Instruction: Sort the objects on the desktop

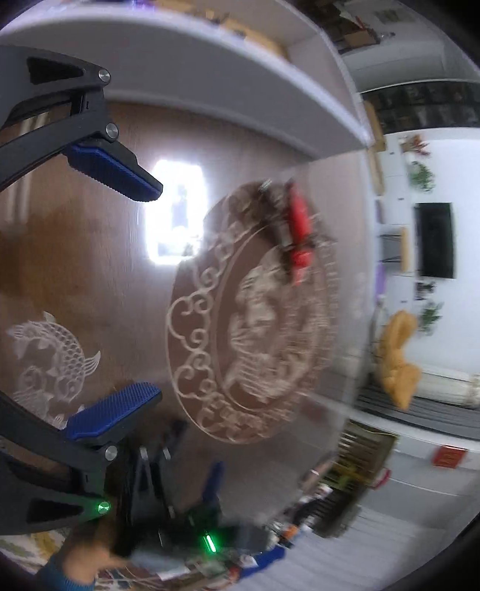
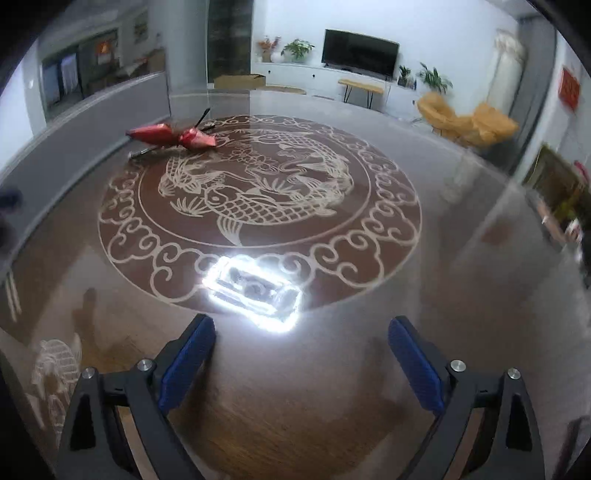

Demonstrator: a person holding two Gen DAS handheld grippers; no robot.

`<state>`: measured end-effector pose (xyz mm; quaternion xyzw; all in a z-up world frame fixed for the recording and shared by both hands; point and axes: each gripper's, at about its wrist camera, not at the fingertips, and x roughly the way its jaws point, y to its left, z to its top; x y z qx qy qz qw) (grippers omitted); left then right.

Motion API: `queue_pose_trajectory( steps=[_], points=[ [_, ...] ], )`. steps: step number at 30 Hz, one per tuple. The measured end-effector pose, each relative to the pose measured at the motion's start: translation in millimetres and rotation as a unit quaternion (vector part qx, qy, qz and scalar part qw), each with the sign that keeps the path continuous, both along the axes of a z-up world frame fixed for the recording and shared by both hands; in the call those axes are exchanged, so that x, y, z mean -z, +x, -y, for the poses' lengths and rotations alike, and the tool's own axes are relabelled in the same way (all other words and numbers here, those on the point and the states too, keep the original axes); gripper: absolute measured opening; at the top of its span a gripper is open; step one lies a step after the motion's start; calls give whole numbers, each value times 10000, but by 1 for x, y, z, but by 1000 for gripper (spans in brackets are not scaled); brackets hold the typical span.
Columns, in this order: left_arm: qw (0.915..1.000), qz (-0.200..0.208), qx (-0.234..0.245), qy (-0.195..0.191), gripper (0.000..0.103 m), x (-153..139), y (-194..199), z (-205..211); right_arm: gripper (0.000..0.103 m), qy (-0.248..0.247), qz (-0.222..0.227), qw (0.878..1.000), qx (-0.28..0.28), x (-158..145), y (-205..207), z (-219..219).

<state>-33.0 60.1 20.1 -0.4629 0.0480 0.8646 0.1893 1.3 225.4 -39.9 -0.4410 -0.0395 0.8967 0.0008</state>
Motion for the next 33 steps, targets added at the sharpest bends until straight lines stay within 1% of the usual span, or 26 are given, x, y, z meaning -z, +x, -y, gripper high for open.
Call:
queue_pose_trajectory(
  steps=[2,4,7,8,10,11,14,33],
  points=[
    [9997,203,-104,-19,100,20,-10,-7,96,-73,19,9999,73,-1,-2,-6],
    [9994,295,-205,28,100,31,-13,-8,97,-131,80,9999,74,-1,-3,-7],
    [9990,307,-309,-54,100,47,-16,-2,100,-199,132,9996,128,1,-6,-10],
    [9993,151,-337,-101,100,48,-15,-2,101,-222,145,9995,148,3,-2,-6],
    [9991,80,-403,-102,100,49,-14,1,103,-314,183,9991,219,4,0,-10],
    [9991,48,-418,-106,100,50,-13,1,103,-285,182,9992,220,5,2,-7],
    [9978,-129,-422,-494,103,54,-10,-8,103,-272,181,9992,223,6,1,-5],
    [9979,-121,-439,-451,103,53,-8,-4,103,-272,180,9993,203,6,2,-5]
  ],
)
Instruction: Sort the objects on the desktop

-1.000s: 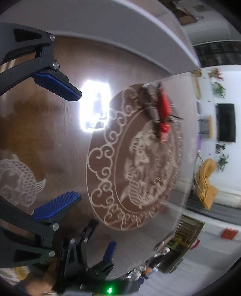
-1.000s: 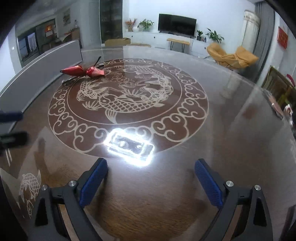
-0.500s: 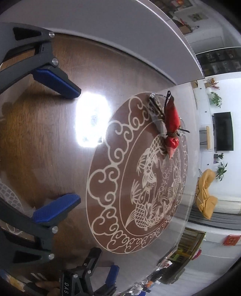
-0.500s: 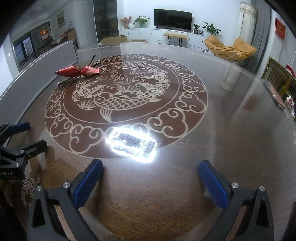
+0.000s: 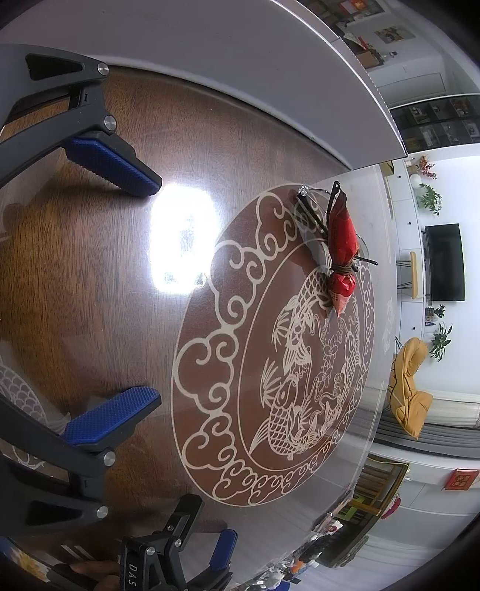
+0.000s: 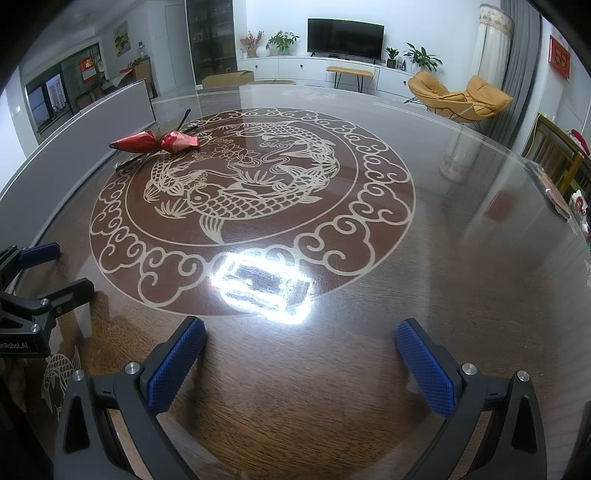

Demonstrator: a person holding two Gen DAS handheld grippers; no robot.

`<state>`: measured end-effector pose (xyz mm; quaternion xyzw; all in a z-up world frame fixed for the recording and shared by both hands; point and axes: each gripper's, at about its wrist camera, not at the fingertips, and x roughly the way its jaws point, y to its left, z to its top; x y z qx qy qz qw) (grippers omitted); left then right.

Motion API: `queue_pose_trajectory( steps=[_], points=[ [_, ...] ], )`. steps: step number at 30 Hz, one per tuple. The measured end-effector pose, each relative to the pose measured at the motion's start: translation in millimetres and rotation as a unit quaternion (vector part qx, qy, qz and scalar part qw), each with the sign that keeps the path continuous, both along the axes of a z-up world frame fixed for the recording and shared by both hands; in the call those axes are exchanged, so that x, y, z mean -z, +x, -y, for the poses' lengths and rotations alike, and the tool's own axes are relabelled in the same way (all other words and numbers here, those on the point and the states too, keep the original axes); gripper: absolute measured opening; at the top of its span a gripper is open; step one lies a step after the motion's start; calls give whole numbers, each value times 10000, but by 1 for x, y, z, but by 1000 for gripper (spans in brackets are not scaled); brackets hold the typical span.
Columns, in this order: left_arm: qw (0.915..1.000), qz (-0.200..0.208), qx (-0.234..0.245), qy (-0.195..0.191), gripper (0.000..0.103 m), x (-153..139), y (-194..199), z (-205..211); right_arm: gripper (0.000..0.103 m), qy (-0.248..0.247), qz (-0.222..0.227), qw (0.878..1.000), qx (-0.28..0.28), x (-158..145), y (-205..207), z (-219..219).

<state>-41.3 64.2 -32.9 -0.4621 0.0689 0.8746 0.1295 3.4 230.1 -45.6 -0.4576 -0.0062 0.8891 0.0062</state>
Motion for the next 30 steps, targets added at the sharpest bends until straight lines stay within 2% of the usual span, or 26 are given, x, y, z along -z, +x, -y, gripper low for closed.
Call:
queue_pose_trajectory(
  steps=[20,30],
  points=[
    [10000,3,1,-2,103,0,1,1,103,1,0,10000,-7,0,0,0],
    [9979,17,-642,15,103,1,-8,21,103,1,0,10000,-9,0,0,1]
  ],
)
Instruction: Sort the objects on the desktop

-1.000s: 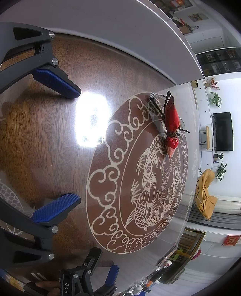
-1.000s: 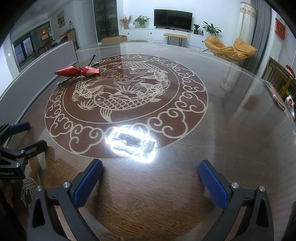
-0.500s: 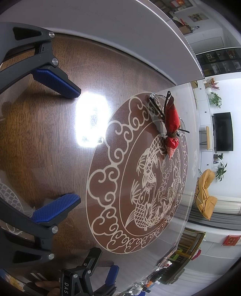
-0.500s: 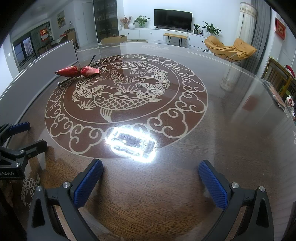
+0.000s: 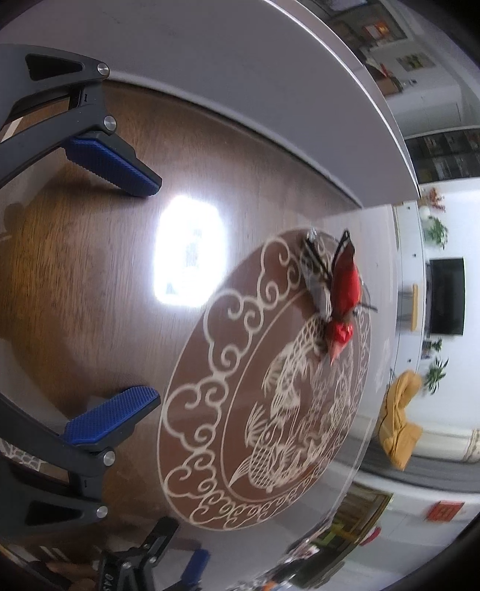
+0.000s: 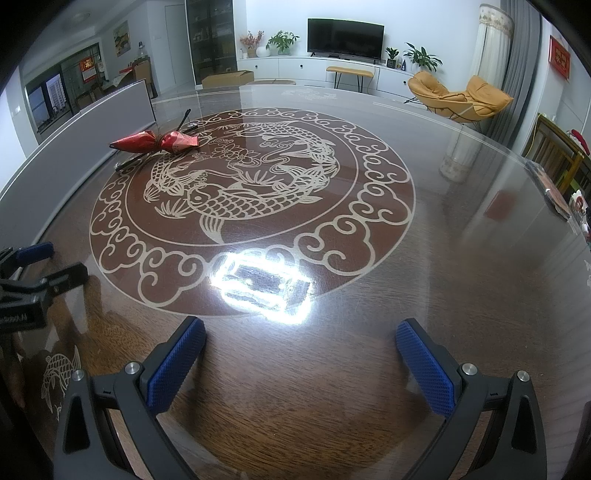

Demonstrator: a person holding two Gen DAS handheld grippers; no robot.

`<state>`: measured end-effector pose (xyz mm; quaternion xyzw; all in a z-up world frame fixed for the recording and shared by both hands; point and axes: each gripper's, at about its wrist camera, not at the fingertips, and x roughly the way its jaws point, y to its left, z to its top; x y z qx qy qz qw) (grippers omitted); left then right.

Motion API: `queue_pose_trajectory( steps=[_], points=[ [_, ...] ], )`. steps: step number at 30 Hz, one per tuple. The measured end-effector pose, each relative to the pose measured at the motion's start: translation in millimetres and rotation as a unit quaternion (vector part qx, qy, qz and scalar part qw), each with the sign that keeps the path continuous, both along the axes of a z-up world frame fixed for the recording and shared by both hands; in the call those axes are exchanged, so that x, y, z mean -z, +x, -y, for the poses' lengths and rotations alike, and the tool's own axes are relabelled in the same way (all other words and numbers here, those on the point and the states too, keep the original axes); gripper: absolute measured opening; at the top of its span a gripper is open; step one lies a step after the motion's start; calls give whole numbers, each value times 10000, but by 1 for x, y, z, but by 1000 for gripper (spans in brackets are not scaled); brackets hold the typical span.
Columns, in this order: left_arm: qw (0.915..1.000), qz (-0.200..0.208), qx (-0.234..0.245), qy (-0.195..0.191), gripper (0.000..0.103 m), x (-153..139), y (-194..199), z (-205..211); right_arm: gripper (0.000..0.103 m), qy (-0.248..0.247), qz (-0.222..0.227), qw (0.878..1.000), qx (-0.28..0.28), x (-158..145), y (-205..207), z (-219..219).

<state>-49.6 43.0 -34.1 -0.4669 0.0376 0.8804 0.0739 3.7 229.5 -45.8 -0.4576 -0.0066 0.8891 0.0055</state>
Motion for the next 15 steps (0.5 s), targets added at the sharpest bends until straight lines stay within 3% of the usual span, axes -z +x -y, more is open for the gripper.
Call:
queue_pose_trajectory(
  steps=[6,10,15],
  points=[
    [10000,-5,-41,1,103,1,-2,4,103,-17,-1,10000,-70,1,-5,2],
    [10000,-5,-52,-4,103,2,-3,2,103,200,-139,9948,-987,-4,-50,27],
    [10000,-4,-52,-5,103,2,-3,2,103,739,-381,9638,-2535,-18,-121,86]
  ],
)
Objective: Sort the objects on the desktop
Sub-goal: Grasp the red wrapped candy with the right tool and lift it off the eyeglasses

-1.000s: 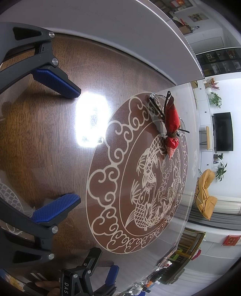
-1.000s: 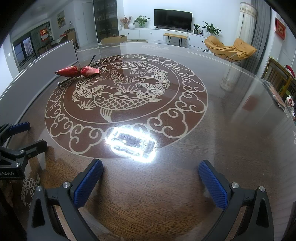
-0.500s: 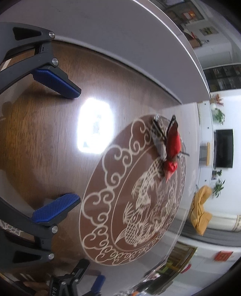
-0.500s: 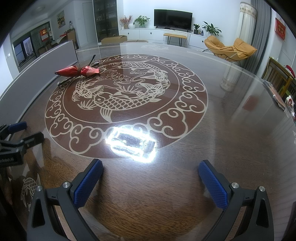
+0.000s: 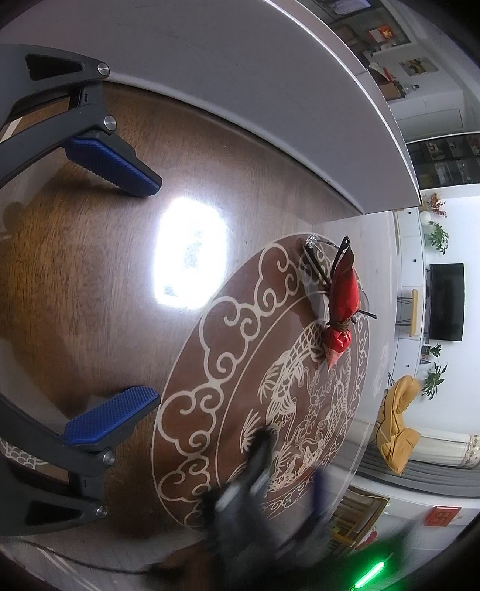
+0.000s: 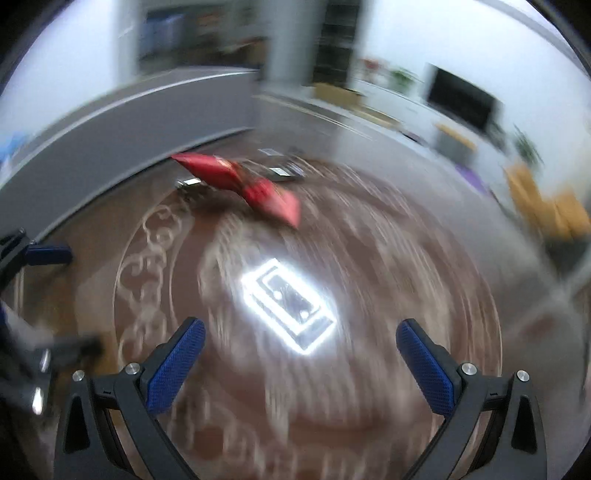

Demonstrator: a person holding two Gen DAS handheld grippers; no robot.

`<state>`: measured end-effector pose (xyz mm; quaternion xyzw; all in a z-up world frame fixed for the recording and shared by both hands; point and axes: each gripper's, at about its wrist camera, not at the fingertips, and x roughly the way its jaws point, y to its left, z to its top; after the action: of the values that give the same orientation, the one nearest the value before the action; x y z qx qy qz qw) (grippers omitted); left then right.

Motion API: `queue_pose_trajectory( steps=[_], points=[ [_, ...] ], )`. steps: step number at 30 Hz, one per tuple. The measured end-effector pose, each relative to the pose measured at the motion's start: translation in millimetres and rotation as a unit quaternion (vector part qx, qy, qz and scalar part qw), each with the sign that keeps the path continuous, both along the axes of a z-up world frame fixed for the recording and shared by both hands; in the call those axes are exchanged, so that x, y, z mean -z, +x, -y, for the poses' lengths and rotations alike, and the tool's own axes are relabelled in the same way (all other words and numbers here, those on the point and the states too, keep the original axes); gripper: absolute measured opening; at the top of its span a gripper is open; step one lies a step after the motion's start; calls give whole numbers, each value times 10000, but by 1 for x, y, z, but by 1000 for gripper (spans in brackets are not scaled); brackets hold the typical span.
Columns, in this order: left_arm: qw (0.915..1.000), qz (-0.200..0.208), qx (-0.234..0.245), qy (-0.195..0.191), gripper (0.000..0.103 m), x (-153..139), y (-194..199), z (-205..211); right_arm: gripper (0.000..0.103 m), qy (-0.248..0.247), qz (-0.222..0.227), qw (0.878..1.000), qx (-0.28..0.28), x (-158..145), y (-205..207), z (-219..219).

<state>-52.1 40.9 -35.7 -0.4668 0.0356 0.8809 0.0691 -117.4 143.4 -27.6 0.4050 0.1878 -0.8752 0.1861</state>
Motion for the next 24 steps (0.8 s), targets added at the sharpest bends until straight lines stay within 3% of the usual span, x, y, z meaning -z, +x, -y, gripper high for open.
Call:
queue_pose_trajectory(
  steps=[3,7,9,11,12,16,20,23,24],
  points=[
    [10000,1,1,1,103,0,0,0,98,497,130,9973,-534,-1,-46,44],
    [10000,1,1,0,103,0,0,0,87,765,86,9914,-1057,0,-74,84],
    [10000,1,1,0,103,0,0,0,70,798,216,9880,-1304,4,-78,93],
    [10000,1,1,-2,103,0,0,0,34,472,556,9881,-1357,4,-86,93],
    [10000,3,2,-2,103,0,0,0,26,409,648,9889,-1271,3,-88,91],
    [10000,3,0,0,103,0,-1,0,26,219,824,9928,-844,0,-76,68],
    [10000,4,-1,-1,103,1,-1,-1,26,-141,1054,9943,-38,-5,-33,15],
    [10000,4,0,-1,103,1,-1,-1,26,-933,1422,9835,621,-8,12,-41],
    [10000,2,-1,-7,103,1,-1,-1,26,-1428,1610,9729,843,-9,31,-65]
  ],
)
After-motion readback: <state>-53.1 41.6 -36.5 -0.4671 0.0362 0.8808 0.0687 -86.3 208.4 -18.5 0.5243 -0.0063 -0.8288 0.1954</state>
